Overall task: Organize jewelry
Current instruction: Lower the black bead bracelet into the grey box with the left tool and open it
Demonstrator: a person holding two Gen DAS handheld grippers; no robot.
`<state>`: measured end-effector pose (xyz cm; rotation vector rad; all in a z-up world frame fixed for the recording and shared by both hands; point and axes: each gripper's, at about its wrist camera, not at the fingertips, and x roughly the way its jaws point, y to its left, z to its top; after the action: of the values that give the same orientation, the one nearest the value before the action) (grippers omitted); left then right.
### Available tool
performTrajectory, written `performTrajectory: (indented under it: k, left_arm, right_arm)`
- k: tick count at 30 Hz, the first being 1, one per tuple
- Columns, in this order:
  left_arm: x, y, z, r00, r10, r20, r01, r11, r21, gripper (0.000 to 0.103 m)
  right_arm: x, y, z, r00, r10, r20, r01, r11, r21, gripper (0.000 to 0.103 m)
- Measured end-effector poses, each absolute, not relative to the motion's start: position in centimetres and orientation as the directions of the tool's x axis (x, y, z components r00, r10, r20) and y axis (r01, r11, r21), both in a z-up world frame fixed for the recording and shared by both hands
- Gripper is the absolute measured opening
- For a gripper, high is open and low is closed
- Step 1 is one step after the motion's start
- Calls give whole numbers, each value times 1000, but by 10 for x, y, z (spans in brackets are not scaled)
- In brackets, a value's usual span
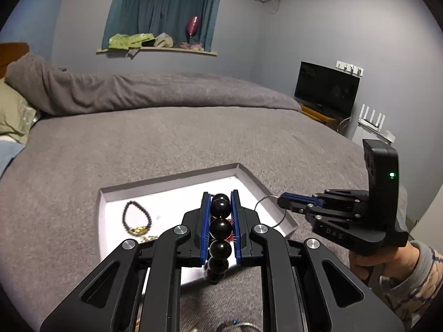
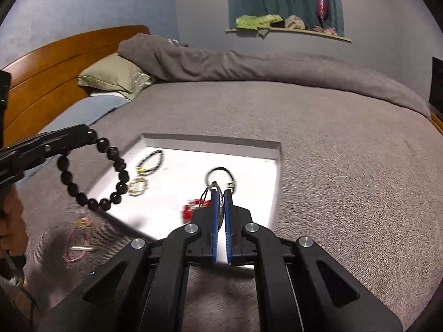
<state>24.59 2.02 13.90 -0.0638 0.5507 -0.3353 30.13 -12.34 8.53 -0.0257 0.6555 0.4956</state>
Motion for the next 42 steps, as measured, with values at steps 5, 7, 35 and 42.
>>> performTrajectory:
  k: [5, 7, 35, 42]
  left_arm:
    - [259, 13, 116, 782, -316, -538, 284, 948, -143, 15]
    - [264, 13, 105, 775, -306, -552, 273, 951, -144, 15]
    - [299, 37, 69, 765, -210, -609, 160, 978, -136, 37]
    - [266, 49, 79, 792, -216, -571, 154, 976, -156, 61]
  right_arm:
    - [318, -121, 64, 659, 399, -637, -421, 898, 127, 4]
    - [320, -118, 58, 651, 397, -647, -422, 898, 126, 4]
    - [289, -123, 34, 712, 430, -555, -428, 893, 142, 40]
    - [269, -124, 35, 727, 443, -524, -439, 887, 141, 45]
